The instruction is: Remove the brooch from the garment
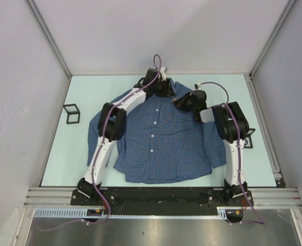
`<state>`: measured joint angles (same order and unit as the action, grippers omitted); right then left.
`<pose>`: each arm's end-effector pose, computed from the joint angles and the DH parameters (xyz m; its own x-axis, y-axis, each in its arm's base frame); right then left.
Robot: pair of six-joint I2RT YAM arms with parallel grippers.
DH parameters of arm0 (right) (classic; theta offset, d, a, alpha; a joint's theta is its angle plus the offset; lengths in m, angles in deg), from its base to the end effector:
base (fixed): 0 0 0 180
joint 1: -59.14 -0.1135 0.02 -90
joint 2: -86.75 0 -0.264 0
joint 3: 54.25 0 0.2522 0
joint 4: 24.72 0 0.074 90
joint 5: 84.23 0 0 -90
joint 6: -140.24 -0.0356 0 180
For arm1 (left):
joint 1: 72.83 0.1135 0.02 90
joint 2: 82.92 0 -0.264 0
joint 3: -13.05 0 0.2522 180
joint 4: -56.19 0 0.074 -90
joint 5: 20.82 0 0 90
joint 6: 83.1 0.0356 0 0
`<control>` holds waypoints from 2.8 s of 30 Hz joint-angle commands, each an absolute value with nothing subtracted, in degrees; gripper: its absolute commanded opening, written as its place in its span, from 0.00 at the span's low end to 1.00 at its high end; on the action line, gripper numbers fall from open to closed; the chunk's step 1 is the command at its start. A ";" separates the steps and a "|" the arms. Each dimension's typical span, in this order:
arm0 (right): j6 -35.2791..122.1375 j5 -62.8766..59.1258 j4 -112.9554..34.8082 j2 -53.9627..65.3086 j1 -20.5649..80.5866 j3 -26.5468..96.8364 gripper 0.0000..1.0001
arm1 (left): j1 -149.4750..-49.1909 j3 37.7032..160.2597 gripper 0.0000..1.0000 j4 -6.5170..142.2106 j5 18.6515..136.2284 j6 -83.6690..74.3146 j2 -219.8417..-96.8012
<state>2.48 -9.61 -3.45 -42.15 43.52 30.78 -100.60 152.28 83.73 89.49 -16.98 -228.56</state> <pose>0.4478 0.1350 0.1025 -0.6156 0.5691 -0.5452 -0.0590 0.6565 0.7520 0.5054 -0.2801 0.1744 -0.7319 -0.0437 -0.6800 0.4325 0.7414 -0.5131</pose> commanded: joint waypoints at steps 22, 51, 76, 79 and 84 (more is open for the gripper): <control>4.28 -12.34 1.78 -39.28 44.55 30.09 0.18 | -99.82 154.17 0.46 83.58 90.27 -20.17 -230.49; 1.29 -15.59 8.89 -40.42 45.87 28.50 0.00 | -100.17 153.82 0.52 86.83 87.46 -17.62 -230.40; 21.49 5.57 -11.22 -31.46 39.20 30.52 0.00 | -96.83 132.39 0.74 65.58 89.92 -24.64 -217.92; 27.11 15.15 -16.93 -30.84 36.29 32.89 0.00 | -95.51 134.46 0.74 63.79 91.68 -28.86 -220.28; 33.71 27.89 -28.62 -34.09 32.43 41.75 0.00 | -94.54 139.84 0.71 66.17 93.96 -35.00 -227.31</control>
<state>24.86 13.97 -18.60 -33.75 34.76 34.56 -95.49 135.82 69.20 91.22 -27.93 -224.08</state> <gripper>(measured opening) 0.009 0.718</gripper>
